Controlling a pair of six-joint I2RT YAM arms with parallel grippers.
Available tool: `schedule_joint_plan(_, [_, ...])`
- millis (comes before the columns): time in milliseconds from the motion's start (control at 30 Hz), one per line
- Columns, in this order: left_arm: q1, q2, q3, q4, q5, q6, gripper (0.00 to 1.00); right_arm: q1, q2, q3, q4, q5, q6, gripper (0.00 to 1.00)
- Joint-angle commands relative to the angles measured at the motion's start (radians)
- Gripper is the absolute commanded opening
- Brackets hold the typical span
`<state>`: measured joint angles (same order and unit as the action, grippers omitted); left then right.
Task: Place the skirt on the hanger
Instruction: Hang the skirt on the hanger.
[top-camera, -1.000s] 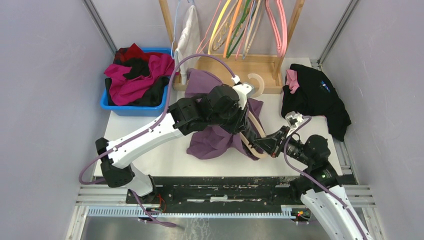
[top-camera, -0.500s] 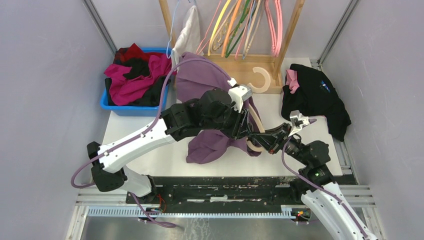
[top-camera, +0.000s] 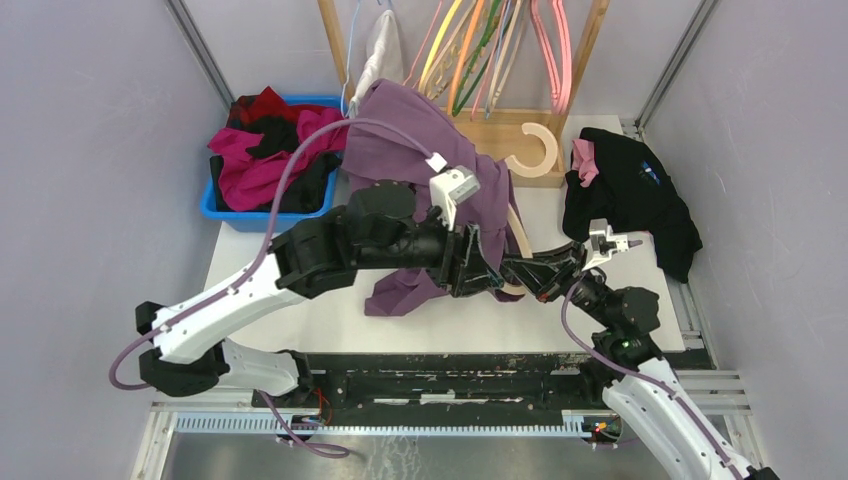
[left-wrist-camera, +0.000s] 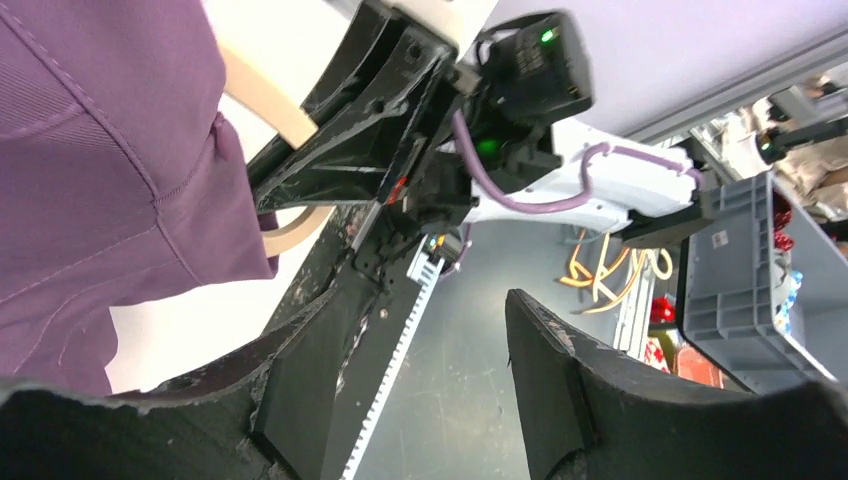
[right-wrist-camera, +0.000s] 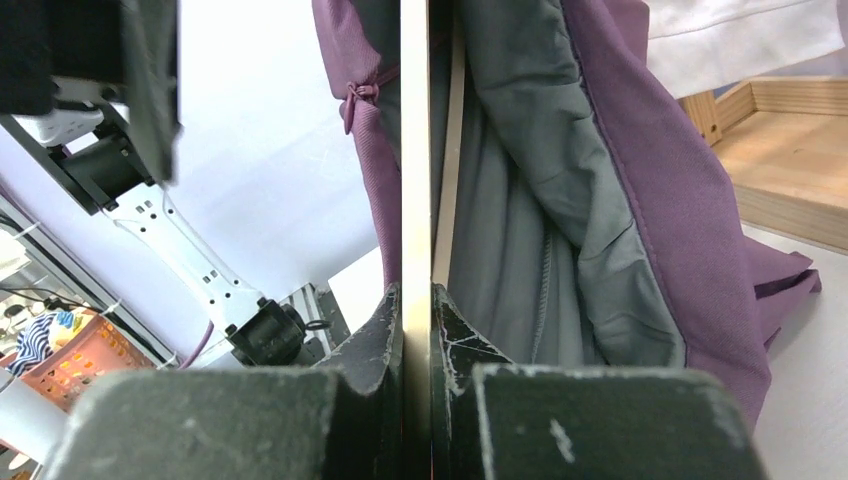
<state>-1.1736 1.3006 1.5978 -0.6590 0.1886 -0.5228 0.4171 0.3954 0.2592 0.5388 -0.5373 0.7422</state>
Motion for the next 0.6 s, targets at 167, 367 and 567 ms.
schedule_joint_plan(167, [-0.002, -0.083, 0.187, -0.042, -0.332, 0.01, 0.69, 0.003, 0.028, 0.024, 0.371, 0.018, 0.026, 0.01])
schedule_joint_plan(367, [-0.003, -0.035, 0.26, -0.011, -0.499, 0.043, 0.99, 0.006, 0.087, 0.033, 0.447, -0.009, 0.053, 0.01])
schedule_joint_plan(567, [-0.003, 0.076, 0.492, -0.16, -0.531, 0.167, 0.99, 0.013, 0.18, 0.095, 0.488, -0.118, 0.079, 0.01])
